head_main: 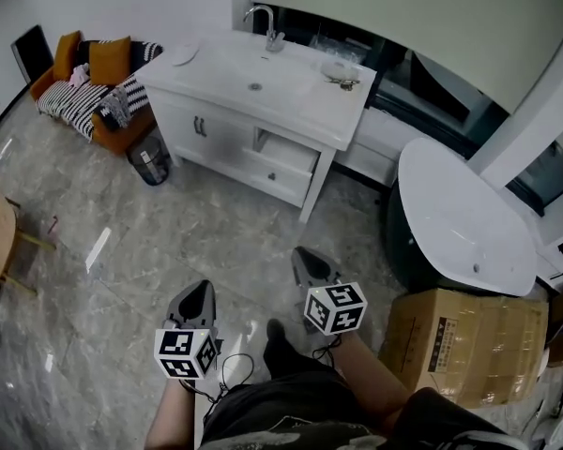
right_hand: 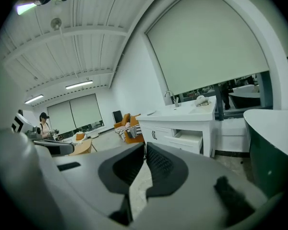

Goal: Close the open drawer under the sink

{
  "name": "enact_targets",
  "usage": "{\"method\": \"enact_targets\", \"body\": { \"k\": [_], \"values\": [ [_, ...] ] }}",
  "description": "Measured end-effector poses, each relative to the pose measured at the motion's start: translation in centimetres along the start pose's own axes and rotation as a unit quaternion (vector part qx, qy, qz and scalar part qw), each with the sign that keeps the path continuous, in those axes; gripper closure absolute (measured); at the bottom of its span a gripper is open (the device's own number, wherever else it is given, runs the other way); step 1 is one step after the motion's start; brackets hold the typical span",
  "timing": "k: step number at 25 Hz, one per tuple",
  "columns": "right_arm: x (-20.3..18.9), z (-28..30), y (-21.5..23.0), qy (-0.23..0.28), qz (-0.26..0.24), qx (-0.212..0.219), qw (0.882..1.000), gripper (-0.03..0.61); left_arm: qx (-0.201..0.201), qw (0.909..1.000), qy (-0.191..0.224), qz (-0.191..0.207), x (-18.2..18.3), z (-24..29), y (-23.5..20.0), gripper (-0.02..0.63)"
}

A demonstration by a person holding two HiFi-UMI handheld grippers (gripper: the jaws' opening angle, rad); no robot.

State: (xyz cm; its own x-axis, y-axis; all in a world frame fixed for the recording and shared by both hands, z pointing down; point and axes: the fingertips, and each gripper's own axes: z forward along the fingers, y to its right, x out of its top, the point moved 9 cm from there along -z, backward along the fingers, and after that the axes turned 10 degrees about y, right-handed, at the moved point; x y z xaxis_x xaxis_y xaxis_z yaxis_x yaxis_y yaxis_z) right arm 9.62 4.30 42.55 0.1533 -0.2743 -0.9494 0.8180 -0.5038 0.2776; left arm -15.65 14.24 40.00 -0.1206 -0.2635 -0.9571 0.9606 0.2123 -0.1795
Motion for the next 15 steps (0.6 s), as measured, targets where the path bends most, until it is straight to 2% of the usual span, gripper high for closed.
{"method": "enact_targets", "body": {
  "k": [7,15],
  "values": [
    [1.6,5.3,6.8,0.030,0.028,-0.028,0.999,0.548,0.001,0.9998,-0.003,0.018,1.5,8.5,0.2,0.598],
    [1.7,8.9,10.5,0.007,0.038,-0.029,0.999,0.548,0.001,0.9995,-0.004,0.031,3.2,14.4,0.0,0.598]
  ]
}}
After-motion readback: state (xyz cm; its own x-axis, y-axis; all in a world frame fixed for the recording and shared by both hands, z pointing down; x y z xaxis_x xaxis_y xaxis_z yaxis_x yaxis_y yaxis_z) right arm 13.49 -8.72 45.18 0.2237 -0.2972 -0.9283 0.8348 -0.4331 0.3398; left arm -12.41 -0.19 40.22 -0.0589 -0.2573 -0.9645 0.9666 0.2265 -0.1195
